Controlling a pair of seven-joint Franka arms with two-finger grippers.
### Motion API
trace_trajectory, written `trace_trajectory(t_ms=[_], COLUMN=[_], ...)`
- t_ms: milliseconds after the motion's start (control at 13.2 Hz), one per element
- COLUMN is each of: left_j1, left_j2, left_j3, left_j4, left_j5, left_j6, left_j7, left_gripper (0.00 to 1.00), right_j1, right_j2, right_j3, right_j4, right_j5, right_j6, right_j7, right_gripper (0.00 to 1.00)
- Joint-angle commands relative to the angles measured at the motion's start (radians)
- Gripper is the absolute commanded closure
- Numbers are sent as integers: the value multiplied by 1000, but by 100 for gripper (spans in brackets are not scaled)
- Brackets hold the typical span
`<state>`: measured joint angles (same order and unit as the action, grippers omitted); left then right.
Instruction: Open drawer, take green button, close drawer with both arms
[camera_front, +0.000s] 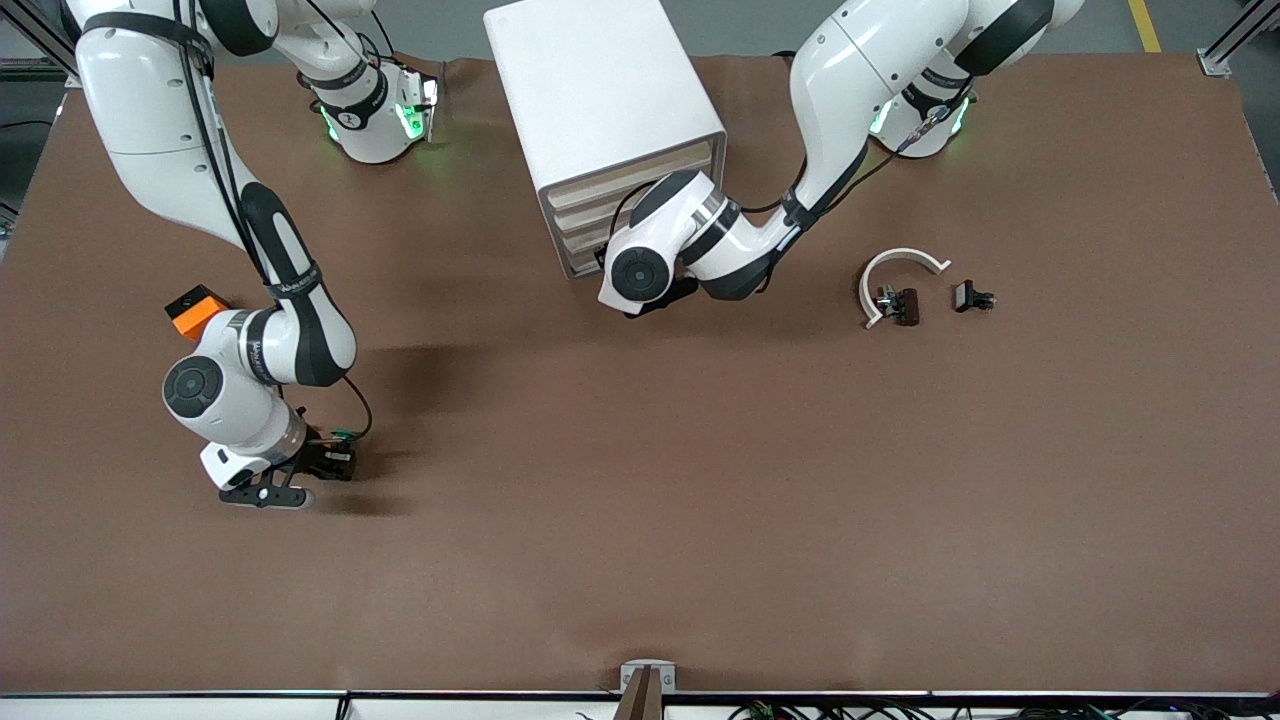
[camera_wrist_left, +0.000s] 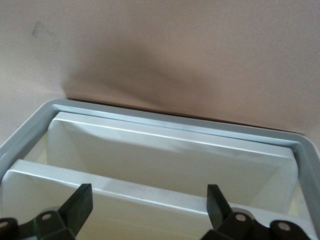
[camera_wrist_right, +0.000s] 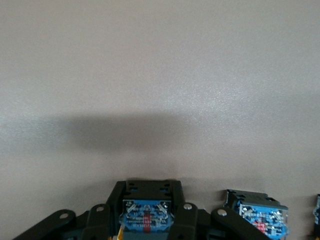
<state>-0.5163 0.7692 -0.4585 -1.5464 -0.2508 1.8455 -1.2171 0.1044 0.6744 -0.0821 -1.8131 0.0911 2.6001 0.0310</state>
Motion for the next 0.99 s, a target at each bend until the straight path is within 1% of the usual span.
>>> trace_trajectory(t_ms=[0,228,380,532,608,760,837,913], left_j1=[13,18,60,116,134,163,200,235], left_j2=[13,13,12,9,2,-16,-25,-30], left_j3=[-29,-26,-22,-19,-19,-19,-23,-26], left_j4=[3,15,43,90,112,123,123,124], left_j5=[-22,-15,-9,13,71,262,316,330], left_j6=[-32,-32,-32,-34,-34,-35,-46,-49], left_j7=[7,7,7,7,7,7,10,10], left_gripper=[0,0,0,0,0,0,0,0], right_j1=[-17,-15,-9,-8,-8,-8,-8,-8], right_j2=[24,22,14,4,-4,-21,-36,-59], right_j3=[15,15,15,15,15,13,13,13], right_j4=[28,28,40,63,89,145,174,188], right_j5=[1,-1,-1,-1,-1,-1,-2,-2], right_j6=[5,5,-9,-69,-124,-249,-323,-377], right_j7=[10,9,6,6,6,9,10,10], right_gripper=[1,0,0,0,0,0,0,0])
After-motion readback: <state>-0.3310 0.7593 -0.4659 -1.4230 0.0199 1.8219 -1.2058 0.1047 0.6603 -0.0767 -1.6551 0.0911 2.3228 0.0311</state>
